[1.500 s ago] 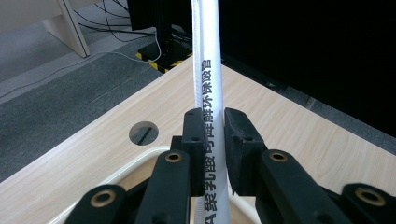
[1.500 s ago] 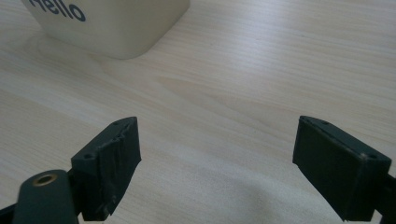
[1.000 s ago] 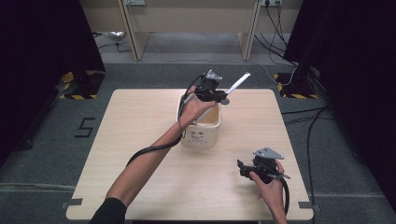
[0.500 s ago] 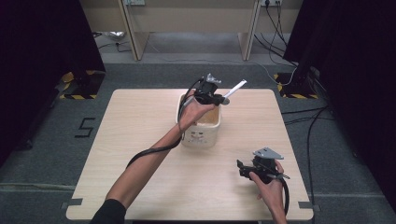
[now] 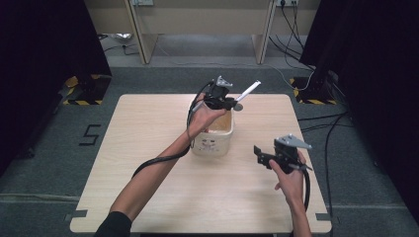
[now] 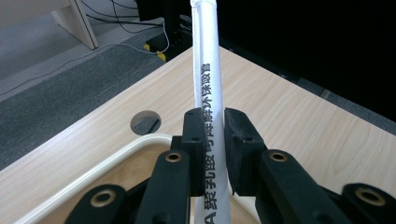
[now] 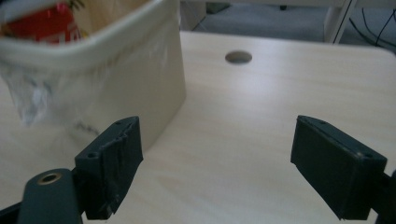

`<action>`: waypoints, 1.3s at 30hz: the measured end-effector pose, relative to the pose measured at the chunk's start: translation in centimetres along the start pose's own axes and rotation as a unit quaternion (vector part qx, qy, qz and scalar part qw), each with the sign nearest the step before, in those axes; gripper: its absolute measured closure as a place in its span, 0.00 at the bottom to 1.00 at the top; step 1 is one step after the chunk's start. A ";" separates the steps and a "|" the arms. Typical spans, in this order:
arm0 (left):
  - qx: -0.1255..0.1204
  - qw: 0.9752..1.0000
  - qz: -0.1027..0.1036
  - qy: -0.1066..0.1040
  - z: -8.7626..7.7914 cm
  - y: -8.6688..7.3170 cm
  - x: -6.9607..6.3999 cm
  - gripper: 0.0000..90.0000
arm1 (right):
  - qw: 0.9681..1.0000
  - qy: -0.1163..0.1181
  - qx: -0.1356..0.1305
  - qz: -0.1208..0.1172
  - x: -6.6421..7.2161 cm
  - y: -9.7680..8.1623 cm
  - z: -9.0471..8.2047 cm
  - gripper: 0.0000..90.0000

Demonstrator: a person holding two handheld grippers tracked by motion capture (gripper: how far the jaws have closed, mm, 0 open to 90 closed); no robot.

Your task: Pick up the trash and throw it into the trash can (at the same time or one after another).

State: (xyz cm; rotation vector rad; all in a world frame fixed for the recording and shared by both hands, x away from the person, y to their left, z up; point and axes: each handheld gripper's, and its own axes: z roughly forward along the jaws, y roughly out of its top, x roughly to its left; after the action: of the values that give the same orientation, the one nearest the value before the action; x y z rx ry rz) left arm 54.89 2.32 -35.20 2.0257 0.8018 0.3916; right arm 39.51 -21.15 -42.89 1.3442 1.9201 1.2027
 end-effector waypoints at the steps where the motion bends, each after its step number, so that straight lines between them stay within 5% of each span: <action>1: -0.001 1.000 0.002 0.000 -0.1 0.0 0.0 0.87 | 1.000 0.000 -0.004 0.002 0.0 1.0 0.2 0.19; 3: -0.003 1.000 0.003 -0.001 -0.2 0.1 -0.1 0.87 | 1.000 0.006 -0.013 0.002 0.1 3.8 1.2 0.19; 7: -0.007 1.000 0.005 -0.003 -0.3 0.2 0.0 0.87 | 1.000 -0.003 -0.013 0.000 0.3 6.3 2.3 0.19; 18: -0.010 1.000 0.006 -0.007 -0.2 0.2 -0.3 0.87 | 0.999 -0.011 -0.026 0.042 0.2 11.9 5.8 0.25; 28: -0.017 1.000 0.006 -0.006 -0.3 0.3 -0.4 0.87 | 0.993 0.010 -0.038 0.112 -0.3 14.3 9.0 0.36; 32: -0.017 1.000 0.008 -0.006 -0.3 0.3 -0.4 0.87 | 0.994 0.000 -0.026 0.108 0.0 14.5 10.1 0.39; 39: -0.022 1.000 0.006 -0.004 -0.4 0.4 -0.3 0.87 | 0.992 0.017 -0.024 0.120 0.3 14.5 10.7 0.51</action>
State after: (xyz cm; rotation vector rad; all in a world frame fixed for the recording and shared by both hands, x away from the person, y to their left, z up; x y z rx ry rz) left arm 54.56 2.22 -34.60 1.9912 0.7693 0.4035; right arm 54.75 -15.14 -35.43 1.5732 1.7775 1.3831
